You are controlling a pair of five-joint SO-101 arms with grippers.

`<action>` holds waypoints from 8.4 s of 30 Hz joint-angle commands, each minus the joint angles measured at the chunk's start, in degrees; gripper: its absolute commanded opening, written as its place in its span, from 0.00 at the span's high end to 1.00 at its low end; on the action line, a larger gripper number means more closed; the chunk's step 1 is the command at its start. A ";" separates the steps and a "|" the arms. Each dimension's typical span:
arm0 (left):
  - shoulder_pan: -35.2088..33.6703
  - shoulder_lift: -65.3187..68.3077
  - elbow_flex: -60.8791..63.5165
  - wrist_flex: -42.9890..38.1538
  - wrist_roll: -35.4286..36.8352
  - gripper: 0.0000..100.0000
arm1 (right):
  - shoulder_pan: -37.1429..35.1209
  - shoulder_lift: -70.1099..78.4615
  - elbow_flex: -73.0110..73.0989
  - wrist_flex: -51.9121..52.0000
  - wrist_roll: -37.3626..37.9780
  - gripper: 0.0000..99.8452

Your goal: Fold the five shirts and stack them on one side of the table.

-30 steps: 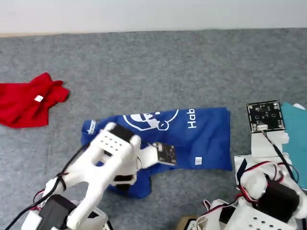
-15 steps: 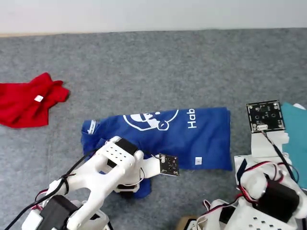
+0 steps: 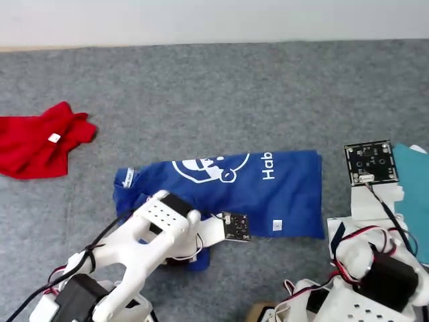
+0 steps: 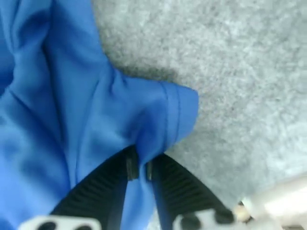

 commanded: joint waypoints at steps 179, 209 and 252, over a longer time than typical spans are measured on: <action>-31.38 29.89 -45.23 8.18 -10.46 0.95 | 0.48 0.31 3.16 1.98 0.18 0.99; -36.92 -3.60 -45.14 13.63 19.25 1.00 | -3.47 15.16 0.97 1.89 -9.93 0.97; -73.32 -25.14 -44.79 21.89 14.07 1.00 | -22.81 89.45 -29.10 -32.48 -35.52 0.70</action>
